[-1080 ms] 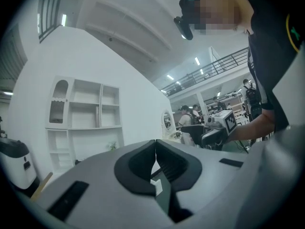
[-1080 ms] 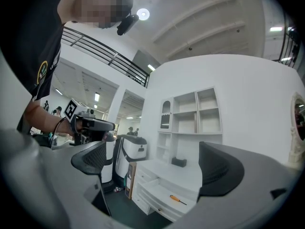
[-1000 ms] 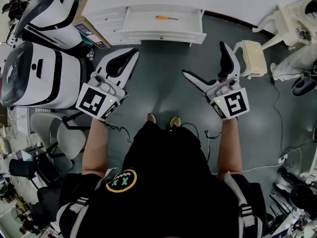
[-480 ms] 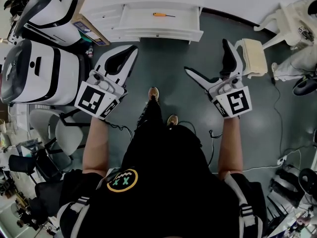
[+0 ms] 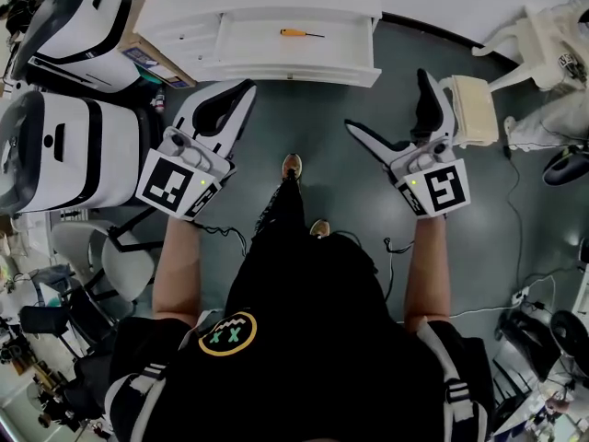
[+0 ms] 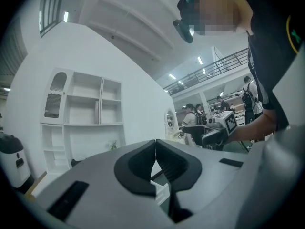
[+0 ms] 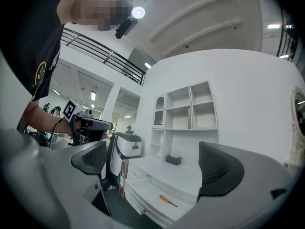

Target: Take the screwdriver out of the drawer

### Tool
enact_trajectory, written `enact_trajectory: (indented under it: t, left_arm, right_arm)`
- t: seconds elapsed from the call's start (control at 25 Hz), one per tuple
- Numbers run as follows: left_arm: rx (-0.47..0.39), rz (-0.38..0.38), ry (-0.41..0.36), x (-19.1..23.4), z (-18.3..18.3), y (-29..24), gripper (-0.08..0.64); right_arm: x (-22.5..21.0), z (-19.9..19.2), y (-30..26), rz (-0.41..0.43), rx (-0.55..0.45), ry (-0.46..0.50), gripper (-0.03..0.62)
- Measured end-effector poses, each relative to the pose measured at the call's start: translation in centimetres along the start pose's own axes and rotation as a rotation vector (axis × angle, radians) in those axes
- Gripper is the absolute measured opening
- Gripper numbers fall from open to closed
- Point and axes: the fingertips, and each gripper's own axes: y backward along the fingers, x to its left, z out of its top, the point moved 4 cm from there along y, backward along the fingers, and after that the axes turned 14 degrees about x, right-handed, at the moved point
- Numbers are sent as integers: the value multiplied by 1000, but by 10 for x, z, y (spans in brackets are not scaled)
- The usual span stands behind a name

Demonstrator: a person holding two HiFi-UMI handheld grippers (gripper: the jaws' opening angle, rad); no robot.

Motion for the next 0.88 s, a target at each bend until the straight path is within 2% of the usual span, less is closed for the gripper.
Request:
enact_trajectory:
  t: [0.52,0.88]
  left_arm:
    - [8,-12,45,114,-27,-70,20]
    - [25,-26,74,162,-49,-96,20]
  right_arm:
    - [-63,-14,-131,22,63,0,581]
    - [-97,-58,-227,66,188,75,581]
